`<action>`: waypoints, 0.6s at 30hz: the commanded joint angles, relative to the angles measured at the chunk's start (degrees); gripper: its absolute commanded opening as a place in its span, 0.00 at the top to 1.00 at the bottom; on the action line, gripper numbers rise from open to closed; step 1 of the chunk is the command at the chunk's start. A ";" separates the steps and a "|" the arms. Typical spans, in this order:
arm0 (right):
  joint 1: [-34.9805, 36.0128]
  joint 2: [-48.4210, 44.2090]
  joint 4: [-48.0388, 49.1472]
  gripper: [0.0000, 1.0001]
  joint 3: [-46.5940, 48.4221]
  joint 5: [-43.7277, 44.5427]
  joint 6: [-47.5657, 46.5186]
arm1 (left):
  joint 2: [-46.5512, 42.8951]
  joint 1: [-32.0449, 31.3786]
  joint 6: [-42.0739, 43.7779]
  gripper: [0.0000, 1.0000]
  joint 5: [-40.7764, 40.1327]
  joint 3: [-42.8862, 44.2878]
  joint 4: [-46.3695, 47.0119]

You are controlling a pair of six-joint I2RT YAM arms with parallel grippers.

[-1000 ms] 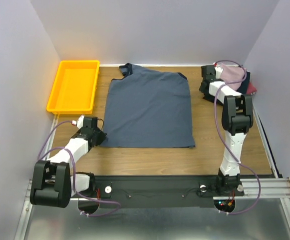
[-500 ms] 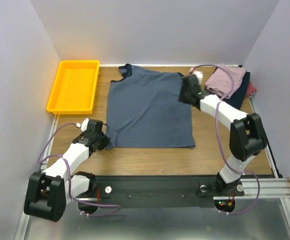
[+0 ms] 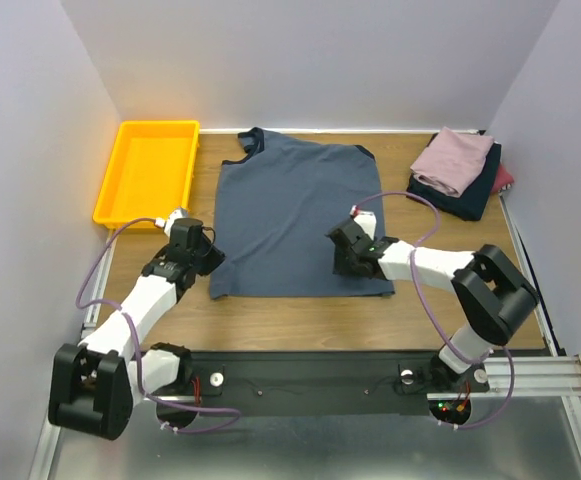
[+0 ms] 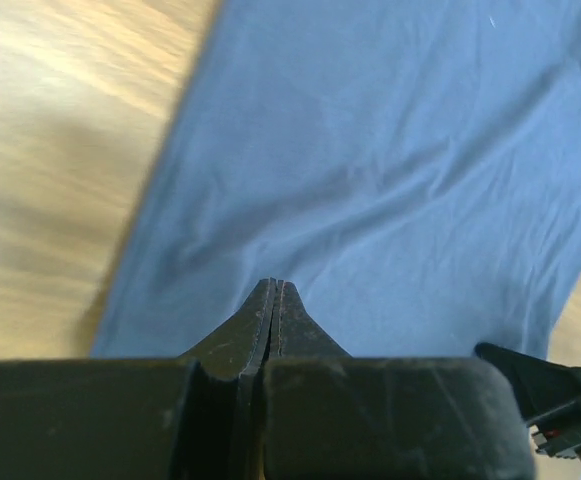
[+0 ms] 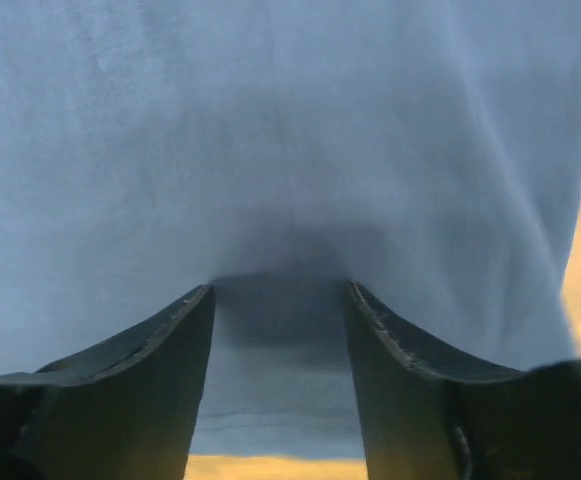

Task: Fold and stack the tank tops
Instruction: Flatten the tank top out

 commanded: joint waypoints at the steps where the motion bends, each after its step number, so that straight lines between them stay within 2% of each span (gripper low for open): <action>1: -0.05 -6.87 0.90 0.37 -3.29 4.82 7.68 | 5.16 -1.42 2.24 0.97 4.18 1.24 5.39; 2: -0.14 -7.48 0.73 0.34 -5.56 4.29 9.26 | 6.40 -2.47 1.72 1.00 3.05 1.06 4.86; 6: -1.28 -8.89 0.55 0.30 -11.36 1.04 14.26 | 10.36 -4.50 -3.11 1.00 -1.44 -2.53 3.19; 11: -2.69 -16.16 -1.82 0.27 -18.05 -2.12 18.93 | 7.12 -9.75 -9.43 1.00 -1.71 -9.91 5.83; 15: -4.35 -23.12 -6.81 0.18 -21.23 -3.01 24.63 | 5.09 -14.43 -14.62 1.00 -3.47 -10.54 3.46; 18: -4.53 -26.56 -11.56 0.16 -21.23 -4.24 27.28 | 5.88 -17.15 -14.71 1.00 -1.98 -9.93 2.49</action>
